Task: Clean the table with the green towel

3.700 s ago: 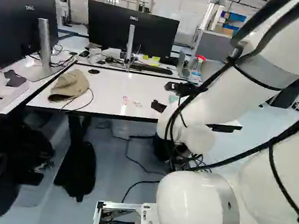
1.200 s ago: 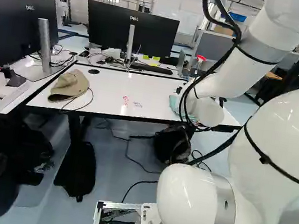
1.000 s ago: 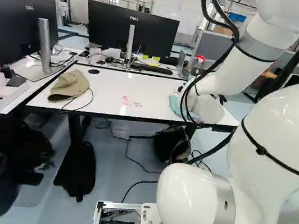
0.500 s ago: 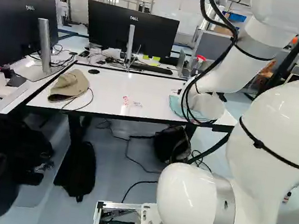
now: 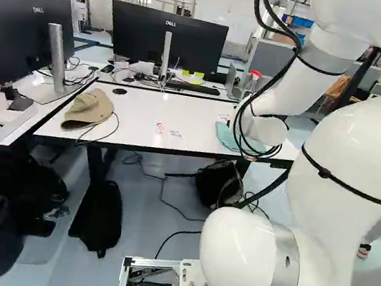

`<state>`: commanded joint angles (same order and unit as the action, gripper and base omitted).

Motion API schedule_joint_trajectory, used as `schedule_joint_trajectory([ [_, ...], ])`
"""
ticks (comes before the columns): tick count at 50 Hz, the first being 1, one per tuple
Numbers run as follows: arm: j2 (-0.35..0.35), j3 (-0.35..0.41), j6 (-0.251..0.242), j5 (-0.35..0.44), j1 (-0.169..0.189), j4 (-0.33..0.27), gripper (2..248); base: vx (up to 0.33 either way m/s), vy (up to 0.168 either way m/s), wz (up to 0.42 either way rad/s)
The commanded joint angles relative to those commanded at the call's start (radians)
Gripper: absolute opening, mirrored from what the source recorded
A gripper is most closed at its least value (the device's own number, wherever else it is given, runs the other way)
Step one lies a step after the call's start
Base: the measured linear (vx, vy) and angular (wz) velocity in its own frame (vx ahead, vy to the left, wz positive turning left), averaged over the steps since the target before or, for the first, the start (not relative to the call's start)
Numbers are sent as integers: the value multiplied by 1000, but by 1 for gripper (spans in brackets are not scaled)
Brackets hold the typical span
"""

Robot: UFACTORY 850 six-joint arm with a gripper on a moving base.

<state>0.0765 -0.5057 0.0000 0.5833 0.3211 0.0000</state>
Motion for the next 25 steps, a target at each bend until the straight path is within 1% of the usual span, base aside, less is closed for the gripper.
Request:
schedule_joint_trajectory([
  [25, 62, -68, 0, -160, 23, 0, 247, 0, 0, 0],
])
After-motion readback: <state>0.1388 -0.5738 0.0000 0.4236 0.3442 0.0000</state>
